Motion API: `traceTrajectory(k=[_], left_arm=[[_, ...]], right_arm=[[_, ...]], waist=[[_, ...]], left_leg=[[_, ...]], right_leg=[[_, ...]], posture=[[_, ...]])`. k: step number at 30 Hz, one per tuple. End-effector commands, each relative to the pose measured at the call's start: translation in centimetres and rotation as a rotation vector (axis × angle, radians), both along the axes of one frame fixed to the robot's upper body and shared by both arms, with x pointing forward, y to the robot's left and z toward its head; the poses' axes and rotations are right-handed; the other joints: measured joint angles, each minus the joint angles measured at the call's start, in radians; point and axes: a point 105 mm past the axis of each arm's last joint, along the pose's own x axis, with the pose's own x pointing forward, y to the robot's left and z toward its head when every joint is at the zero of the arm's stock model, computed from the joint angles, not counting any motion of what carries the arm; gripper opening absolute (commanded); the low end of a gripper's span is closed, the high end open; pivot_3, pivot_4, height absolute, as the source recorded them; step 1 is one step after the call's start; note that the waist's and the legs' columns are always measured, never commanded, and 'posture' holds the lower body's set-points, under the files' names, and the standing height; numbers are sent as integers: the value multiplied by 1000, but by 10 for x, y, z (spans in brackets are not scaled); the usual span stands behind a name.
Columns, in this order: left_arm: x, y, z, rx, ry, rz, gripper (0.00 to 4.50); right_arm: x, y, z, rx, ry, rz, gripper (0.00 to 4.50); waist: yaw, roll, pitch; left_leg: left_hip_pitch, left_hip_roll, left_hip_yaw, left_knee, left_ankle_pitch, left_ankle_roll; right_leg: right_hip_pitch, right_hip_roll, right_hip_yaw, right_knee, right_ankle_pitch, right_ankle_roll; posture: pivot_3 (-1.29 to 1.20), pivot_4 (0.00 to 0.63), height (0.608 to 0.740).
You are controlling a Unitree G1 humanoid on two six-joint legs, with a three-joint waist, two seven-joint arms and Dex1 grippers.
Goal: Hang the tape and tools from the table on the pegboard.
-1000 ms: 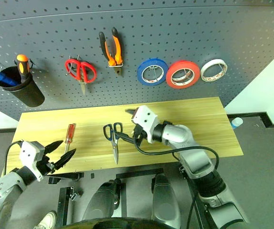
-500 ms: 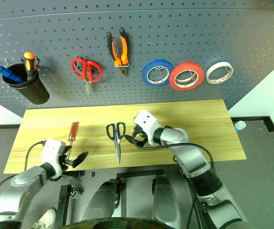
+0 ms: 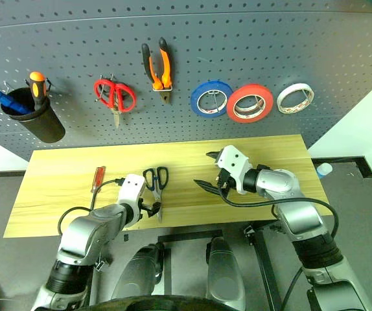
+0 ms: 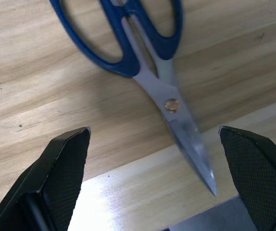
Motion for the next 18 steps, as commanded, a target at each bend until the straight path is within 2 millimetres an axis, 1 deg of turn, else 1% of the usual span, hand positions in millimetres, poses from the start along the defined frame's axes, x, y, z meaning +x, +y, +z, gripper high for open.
traceTrajectory(k=[1, 5, 12, 18], left_arm=[[6, 1, -4, 50, 21, 28, 4469], [15, -6, -4, 16, 35, 41, 4469], [21, -20, -5, -25, 57, 38, 4469], [25, -18, -12, -66, 104, 127, 4469]], right_arm=[[1, -9, 9, 8, -52, -23, 4500], [-4, -18, 5, -1, -40, -35, 4500], [-14, -34, -6, -3, 7, -58, 4500], [-15, -41, -9, -5, 3, -87, 4500]], waist=[[0, 0, 0], [3, 0, 0], [-2, 0, 0], [-1, 0, 0]], left_leg=[[0, 0, 0, 0, 0, 0], [0, 0, 0, 0, 0, 0], [-1, 0, 0, 0, 0, 0], [0, 0, 0, 1, 0, -1]], right_leg=[[0, 0, 0, 0, 0, 0], [0, 0, 0, 0, 1, -1], [0, 0, 0, -1, 1, -1], [1, 0, 0, -1, 0, 0]], posture=[[-48, 217, 730], [-61, 216, 730], [-84, 213, 730], [-91, 212, 730]])
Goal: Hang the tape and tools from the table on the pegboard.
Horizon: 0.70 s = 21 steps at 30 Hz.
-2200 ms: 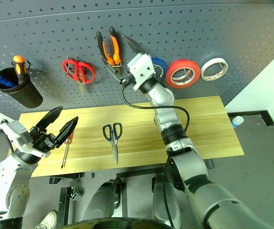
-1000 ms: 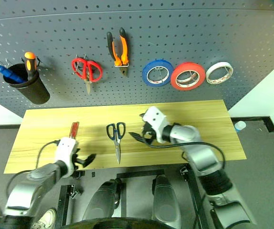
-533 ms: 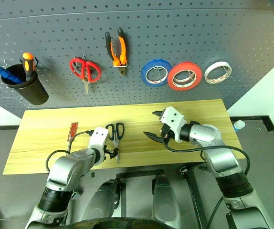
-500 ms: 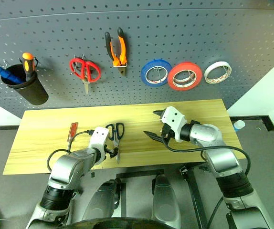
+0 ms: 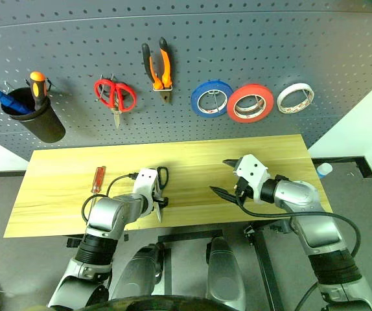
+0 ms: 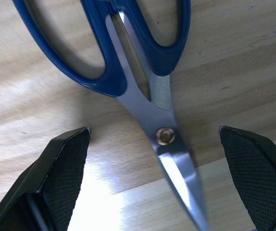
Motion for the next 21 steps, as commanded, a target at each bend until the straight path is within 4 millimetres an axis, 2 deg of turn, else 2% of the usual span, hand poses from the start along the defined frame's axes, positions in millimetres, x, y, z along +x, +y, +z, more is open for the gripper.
traceTrajectory(k=[1, 4, 15, 16, 21], left_arm=[[2, 5, -3, -10, 19, 61, 4469], [3, 6, -5, -33, 28, 103, 3952], [4, 9, -5, -38, 29, 149, 338], [4, 10, -5, -38, 30, 153, 165], [5, 11, -5, -32, 33, 156, 164]], right_arm=[[0, -5, 8, 7, -42, -13, 4500], [1, -6, 9, 7, -47, -18, 4500], [7, -8, 15, 12, -81, -30, 4500], [6, -7, 15, 13, -81, -28, 4500], [1, -3, 15, 50, -63, 0, 4500]], waist=[[0, 0, 0], [0, 0, 0], [0, 0, 0], [-1, 0, 0], [0, 0, 0]], left_leg=[[0, 0, 0, 0, 0, 0], [0, 0, 0, 0, 0, 0], [0, 0, 0, 1, 0, 0], [0, 0, 0, 1, 0, 0], [0, 0, 0, 2, 0, 0]], right_leg=[[0, 0, 0, 0, 0, 0], [0, 0, 0, 0, 0, 0], [1, 0, 0, 0, 1, 1], [1, 0, 0, 0, 1, 1], [1, 0, 0, 0, 1, 1]], posture=[[-91, 212, 730], [-94, 210, 730], [-90, 205, 730], [-90, 205, 730], [-89, 200, 730]])
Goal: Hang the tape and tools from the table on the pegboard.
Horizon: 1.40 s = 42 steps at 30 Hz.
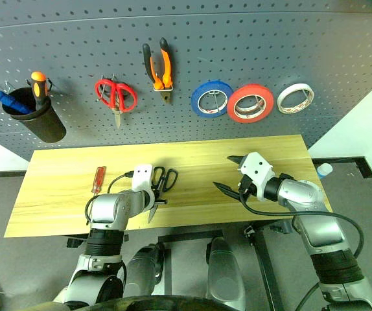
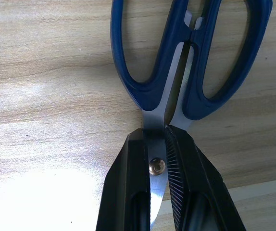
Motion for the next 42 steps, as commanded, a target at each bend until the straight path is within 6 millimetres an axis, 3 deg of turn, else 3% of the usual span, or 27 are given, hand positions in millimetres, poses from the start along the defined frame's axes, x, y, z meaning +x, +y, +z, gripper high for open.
traceTrajectory(k=[1, 9, 14, 18, 23, 28, 34, 42], left_arm=[[-3, 8, -6, 31, 30, 24, 164], [5, 17, 10, 50, -36, 39, 164], [10, 38, 34, 48, -165, 5, 164], [-7, 59, 49, -38, -271, -79, 164], [-39, 96, 65, -5, -455, -225, 164], [-52, 106, 114, -75, -794, -315, 164], [-41, 123, 158, -69, -1065, -233, 164], [-25, 126, 200, -129, -1300, -180, 164]], right_arm=[[-4, 3, 12, 54, -26, 34, 4500], [-11, 6, 14, 98, -7, 74, 4500], [-16, 6, 15, 115, -10, 102, 4500], [-17, 3, 15, 119, -28, 106, 4500], [-18, 4, 19, 132, -51, 125, 4500], [-17, 14, 39, 178, -134, 191, 4500], [-26, 37, 77, 299, -195, 343, 4500], [-25, 46, 87, 318, -218, 384, 4500]], waist=[[0, 0, 0], [-1, 0, 0], [0, 0, 0], [-3, 0, 0], [-1, 1, -1], [10, 0, -1], [13, 1, -2], [21, 0, -3]], left_leg=[[0, 0, 0, 0, 0, 0], [0, 0, 0, 1, 0, 0], [0, 0, 0, 1, 0, 0], [0, 0, 0, 0, 0, 0], [0, 0, 1, 0, 0, -1], [-1, 0, 1, 3, 0, -1], [-2, 0, 1, 6, 0, -1], [-2, 0, 2, 8, 0, 0]], right_leg=[[0, 0, 0, 0, 0, 0], [1, 0, 0, 0, 0, 1], [1, 0, 0, 0, 1, 0], [0, 0, 0, 0, 1, -1], [0, 0, 0, 0, 1, -2], [1, -1, 0, -1, 0, -7], [2, -1, 0, -1, 0, -7], [3, -1, 0, -1, 3, -3]], posture=[[-89, 199, 730], [-90, 195, 730], [-93, 189, 730], [-93, 187, 730], [-74, 186, 730], [-55, 180, 730], [-51, 165, 730], [-59, 150, 730]])
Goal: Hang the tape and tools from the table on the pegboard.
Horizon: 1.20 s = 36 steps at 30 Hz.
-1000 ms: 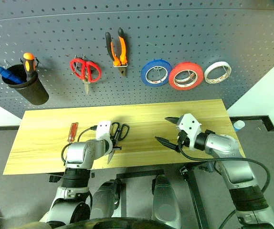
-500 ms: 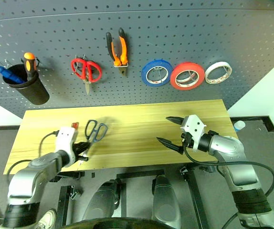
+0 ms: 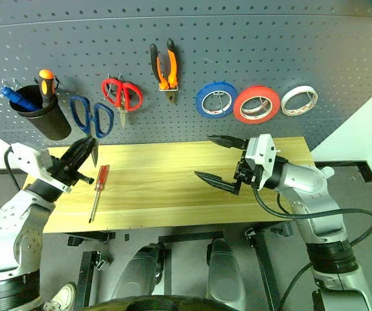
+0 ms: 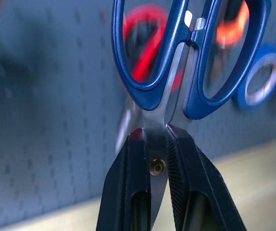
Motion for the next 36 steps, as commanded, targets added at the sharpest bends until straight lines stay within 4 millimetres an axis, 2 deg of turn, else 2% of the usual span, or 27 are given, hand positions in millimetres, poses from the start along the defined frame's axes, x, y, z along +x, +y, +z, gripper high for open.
traceTrajectory(k=[1, 8, 20, 27, 36], left_arm=[[3, 9, 23, -28, -112, 42, 164], [28, 8, 17, 12, -79, 110, 164], [49, -5, 6, 46, -30, 63, 164], [44, -3, 9, -11, -50, 33, 164], [23, -6, 26, -71, -103, -62, 164]], right_arm=[[-4, 5, 11, 13, -47, 33, 4500], [-5, 9, 9, 9, -49, 40, 4500], [-6, 8, 5, 4, -43, 20, 4500], [-7, 8, 3, -2, -37, 13, 4500], [-6, 7, 1, -11, -30, 14, 4500]], waist=[[4, 0, 0], [6, 0, -2], [4, -1, -8], [4, -1, -11], [4, -2, -15]], left_leg=[[0, 0, 0, 0, 0, 0], [0, 0, 0, 2, 0, 0], [0, 0, 0, 2, 0, 0], [1, 0, 0, 2, 0, 0], [1, 0, 0, 2, 0, 0]], right_leg=[[0, 0, 0, 0, 0, 0], [1, 1, 0, 0, 1, 2], [1, 1, 0, 0, 2, 3], [1, 1, 0, 0, 3, 3], [1, 1, 0, 1, 3, 3]], posture=[[-59, 150, 730], [-66, 137, 730], [-74, 132, 730], [-86, 128, 730], [-75, 127, 730]])
